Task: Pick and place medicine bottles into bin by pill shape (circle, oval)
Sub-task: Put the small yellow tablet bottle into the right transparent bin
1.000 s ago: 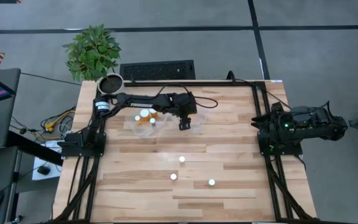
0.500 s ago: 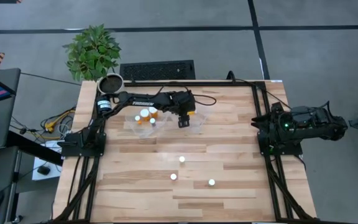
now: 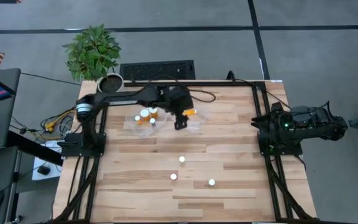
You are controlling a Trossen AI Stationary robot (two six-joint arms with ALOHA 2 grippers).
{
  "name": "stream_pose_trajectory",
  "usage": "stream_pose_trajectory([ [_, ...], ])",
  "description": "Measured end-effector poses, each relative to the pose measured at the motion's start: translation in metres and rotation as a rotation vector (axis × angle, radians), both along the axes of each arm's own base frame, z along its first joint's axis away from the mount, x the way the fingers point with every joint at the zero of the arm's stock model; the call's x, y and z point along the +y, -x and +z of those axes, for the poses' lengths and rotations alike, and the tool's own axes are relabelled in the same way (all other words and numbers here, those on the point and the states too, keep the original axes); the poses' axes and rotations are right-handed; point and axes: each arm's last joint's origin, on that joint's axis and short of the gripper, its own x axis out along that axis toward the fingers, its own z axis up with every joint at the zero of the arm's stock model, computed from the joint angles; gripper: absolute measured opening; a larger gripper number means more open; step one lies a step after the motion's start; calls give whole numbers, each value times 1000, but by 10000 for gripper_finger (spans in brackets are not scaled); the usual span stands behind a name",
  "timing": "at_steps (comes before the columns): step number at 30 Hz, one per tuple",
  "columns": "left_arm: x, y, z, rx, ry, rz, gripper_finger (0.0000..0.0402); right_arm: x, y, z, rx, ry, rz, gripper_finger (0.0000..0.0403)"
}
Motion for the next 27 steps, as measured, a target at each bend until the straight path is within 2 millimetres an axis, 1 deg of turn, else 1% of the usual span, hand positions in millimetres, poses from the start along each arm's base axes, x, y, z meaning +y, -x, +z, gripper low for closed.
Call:
stream_pose_trajectory([
  [1,-10,3,10,-22,23,-33,229,0,0,0,-1,0,0,201],
  [2,-21,7,15,-22,41,-72,226,0,0,0,1,0,0,201],
  [4,-44,12,17,-12,54,-122,221,0,0,0,1,5,2,201],
  [7,-79,12,9,5,72,-180,219,0,0,-1,8,8,4,201],
  [8,-90,12,5,9,76,-201,219,0,0,-1,13,7,6,201],
  [11,-119,11,-18,28,84,-244,229,1,1,-2,22,-2,29,201],
  [14,-139,12,-43,72,61,-255,250,1,1,-2,26,-11,50,201],
  [16,-147,10,-52,77,51,-262,266,2,1,-2,26,-22,62,201],
  [20,-156,9,-67,90,83,-289,291,2,1,-2,28,-25,65,201],
  [22,-158,9,-71,98,85,-295,294,2,1,-2,28,-25,65,201],
  [27,-155,9,-81,93,55,-305,292,2,1,-3,32,-37,61,201],
])
